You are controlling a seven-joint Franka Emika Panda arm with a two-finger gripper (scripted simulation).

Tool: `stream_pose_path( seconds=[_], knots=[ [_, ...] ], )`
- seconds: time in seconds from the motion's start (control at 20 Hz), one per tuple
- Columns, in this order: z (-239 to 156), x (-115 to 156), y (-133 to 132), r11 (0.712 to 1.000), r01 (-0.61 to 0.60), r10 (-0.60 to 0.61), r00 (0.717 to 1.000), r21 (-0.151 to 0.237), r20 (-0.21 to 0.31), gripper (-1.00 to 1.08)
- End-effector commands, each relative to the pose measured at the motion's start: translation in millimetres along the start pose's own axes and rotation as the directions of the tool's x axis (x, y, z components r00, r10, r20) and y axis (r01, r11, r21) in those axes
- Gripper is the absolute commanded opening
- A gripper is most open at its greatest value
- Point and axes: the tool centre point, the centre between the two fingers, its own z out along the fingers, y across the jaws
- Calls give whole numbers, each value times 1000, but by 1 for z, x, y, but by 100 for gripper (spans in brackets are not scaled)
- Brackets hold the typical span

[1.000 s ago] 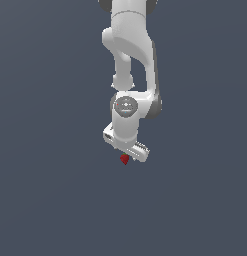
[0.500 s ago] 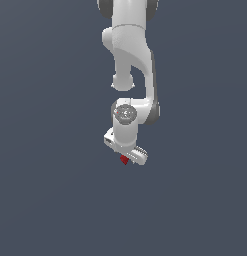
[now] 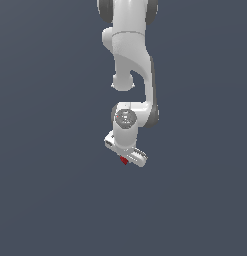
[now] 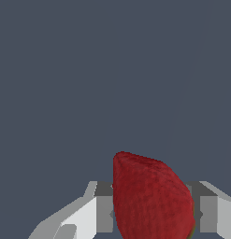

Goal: Pick up the object and move it to a goal position.

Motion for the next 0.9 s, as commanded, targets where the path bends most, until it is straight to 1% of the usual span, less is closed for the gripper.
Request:
stream_pose_path(
  seconds=[0.0, 0.5, 0.85],
  knots=[
    [0, 0, 0, 1000, 0, 0, 1000, 0, 0, -100],
    [-3, 0, 2, 1000, 0, 0, 1000, 0, 0, -100],
    [-25, -3, 16, 1000, 0, 0, 1000, 1, 0, -100]
  ],
)
